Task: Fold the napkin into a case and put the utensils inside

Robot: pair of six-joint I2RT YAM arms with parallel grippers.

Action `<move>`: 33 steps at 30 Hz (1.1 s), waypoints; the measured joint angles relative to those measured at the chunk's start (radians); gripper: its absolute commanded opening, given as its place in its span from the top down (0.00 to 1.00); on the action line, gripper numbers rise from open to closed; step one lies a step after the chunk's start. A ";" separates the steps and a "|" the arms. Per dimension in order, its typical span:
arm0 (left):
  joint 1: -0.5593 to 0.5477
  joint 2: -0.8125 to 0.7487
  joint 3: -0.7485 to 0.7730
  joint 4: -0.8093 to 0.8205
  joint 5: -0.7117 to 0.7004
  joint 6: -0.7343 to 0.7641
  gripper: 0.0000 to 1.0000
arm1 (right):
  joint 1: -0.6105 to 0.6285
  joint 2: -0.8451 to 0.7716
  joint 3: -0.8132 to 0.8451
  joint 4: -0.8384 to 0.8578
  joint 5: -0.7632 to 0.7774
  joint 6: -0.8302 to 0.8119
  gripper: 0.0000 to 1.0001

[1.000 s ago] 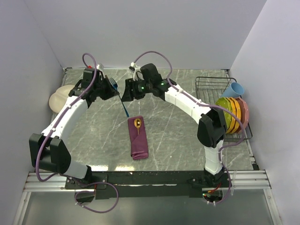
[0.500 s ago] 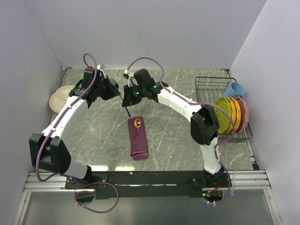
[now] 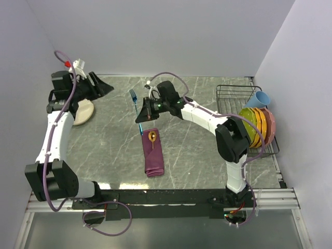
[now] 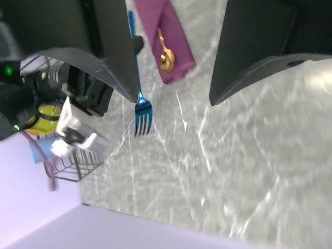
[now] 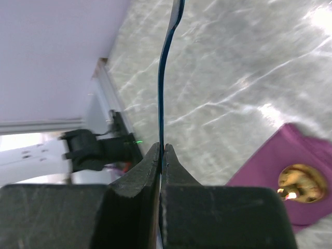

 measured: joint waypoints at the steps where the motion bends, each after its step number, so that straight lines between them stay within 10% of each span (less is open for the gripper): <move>1: 0.016 -0.007 0.000 0.020 0.019 0.021 0.47 | -0.003 -0.008 -0.023 0.021 -0.018 0.024 1.00; 18: -0.021 0.066 -0.054 0.175 0.432 0.296 0.54 | -0.006 -0.080 -0.182 0.319 -0.206 0.275 1.00; 33: -0.051 0.106 -0.090 0.381 0.503 0.123 0.59 | -0.003 -0.094 -0.196 0.415 -0.251 0.312 1.00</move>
